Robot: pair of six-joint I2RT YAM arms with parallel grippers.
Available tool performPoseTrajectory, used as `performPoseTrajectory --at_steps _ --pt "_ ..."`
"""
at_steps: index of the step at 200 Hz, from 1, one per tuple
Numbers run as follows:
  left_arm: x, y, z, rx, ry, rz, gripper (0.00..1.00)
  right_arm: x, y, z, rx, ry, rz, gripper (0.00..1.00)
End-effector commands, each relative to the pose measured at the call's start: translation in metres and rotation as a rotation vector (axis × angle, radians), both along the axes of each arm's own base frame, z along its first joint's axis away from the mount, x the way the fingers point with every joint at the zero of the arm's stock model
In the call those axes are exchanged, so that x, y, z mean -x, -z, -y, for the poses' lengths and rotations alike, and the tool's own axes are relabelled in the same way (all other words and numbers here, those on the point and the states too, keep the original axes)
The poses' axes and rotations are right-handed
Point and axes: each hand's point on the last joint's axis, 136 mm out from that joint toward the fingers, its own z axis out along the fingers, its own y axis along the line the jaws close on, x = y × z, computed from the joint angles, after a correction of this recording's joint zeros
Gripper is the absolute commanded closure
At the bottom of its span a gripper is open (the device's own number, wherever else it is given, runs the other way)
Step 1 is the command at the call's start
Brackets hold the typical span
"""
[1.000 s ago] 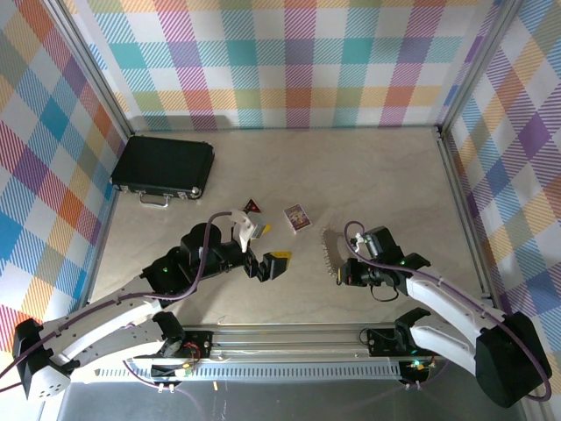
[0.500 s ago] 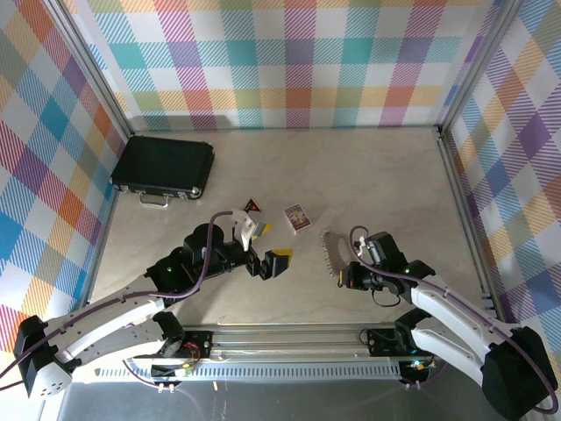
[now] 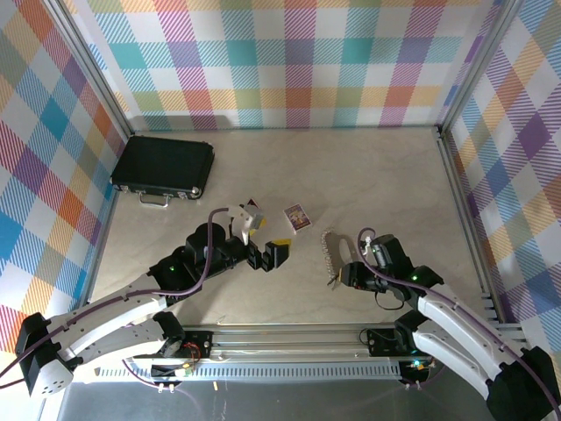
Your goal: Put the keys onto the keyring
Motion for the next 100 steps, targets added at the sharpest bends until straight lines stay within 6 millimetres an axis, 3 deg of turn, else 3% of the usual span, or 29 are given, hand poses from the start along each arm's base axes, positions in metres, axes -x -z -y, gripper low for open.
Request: performPoseTrajectory --at_steps 1,41,100 --pt "-0.023 0.007 -0.022 -0.022 -0.178 -0.028 0.0 -0.005 -0.017 0.006 0.041 0.013 0.041 0.58" --pt "-0.042 0.018 -0.051 -0.093 -0.377 -0.04 0.0 -0.022 -0.049 0.01 0.068 0.021 0.156 0.44" --pt "-0.053 0.029 -0.109 -0.18 -0.64 0.069 0.0 -0.044 -0.088 0.025 0.15 0.05 0.354 0.1"
